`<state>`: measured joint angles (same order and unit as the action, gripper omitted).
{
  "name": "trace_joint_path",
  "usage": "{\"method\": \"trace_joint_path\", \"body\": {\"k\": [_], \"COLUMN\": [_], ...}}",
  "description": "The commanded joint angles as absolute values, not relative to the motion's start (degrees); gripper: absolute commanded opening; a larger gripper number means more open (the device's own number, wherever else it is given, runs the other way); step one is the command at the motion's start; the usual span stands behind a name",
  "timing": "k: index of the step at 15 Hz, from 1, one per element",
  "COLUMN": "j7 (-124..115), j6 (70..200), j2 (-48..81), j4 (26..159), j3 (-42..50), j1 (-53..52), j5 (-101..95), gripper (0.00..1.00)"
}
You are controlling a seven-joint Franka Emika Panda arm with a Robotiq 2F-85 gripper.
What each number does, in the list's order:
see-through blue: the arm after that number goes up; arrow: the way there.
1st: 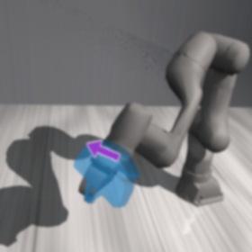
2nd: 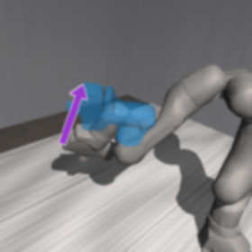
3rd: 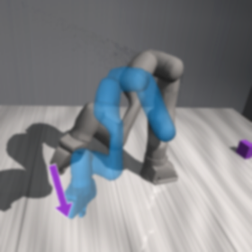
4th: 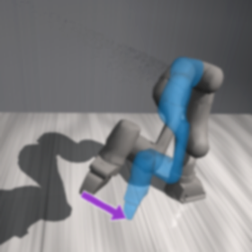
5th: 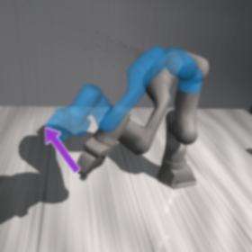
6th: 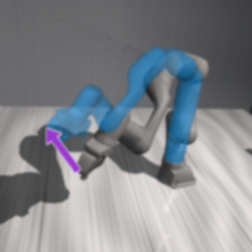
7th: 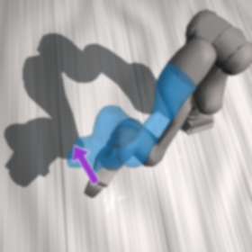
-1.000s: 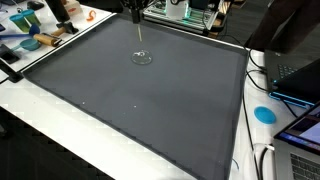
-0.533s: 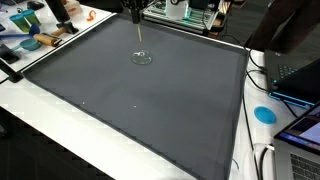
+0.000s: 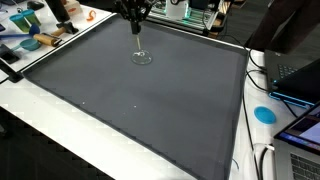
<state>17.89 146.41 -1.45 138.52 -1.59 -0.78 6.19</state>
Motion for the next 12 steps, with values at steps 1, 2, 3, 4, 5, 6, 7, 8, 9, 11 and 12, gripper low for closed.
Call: {"method": "trace_joint_path", "body": {"k": [1, 2, 3, 4, 5, 6, 7, 8, 9, 11, 12], "j7": [16.13, 16.42, 16.1, 16.24, 15.94, 16.01, 16.08, 15.6, 15.47, 15.18, 14.97], "j6": [148.88, 149.41, 150.48, 150.79, 151.65, 152.12, 152.41, 152.94, 153.15, 153.67, 154.03], "j2": [1.03, 1.68, 2.33, 2.93, 3.5, 4.06, 4.58, 5.1, 5.49, 6.45, 6.87], "j4": [139.35, 139.36, 139.45, 139.38, 139.41, 139.35, 139.3, 139.28, 139.2, 139.12, 139.1], "j3": [-1.18, -1.19, -1.16, -1.17, -1.14, -1.16, -1.2, -1.12, -1.14, -1.19, -1.18], "j1": [-0.74, -0.73, -0.69, -0.66, -0.62, -0.57, -0.52, -0.5, -0.47, -0.4, -0.4], "j5": [2.62, 2.65, 2.05, 1.96, 1.46, 1.45, 1.46, 0.82, 0.75, 0.52, 0.35], "gripper": [0.03, 0.03, 0.03, 0.03, 0.03, 0.03, 0.03, 0.03, 0.03, 0.03, 0.03]}}
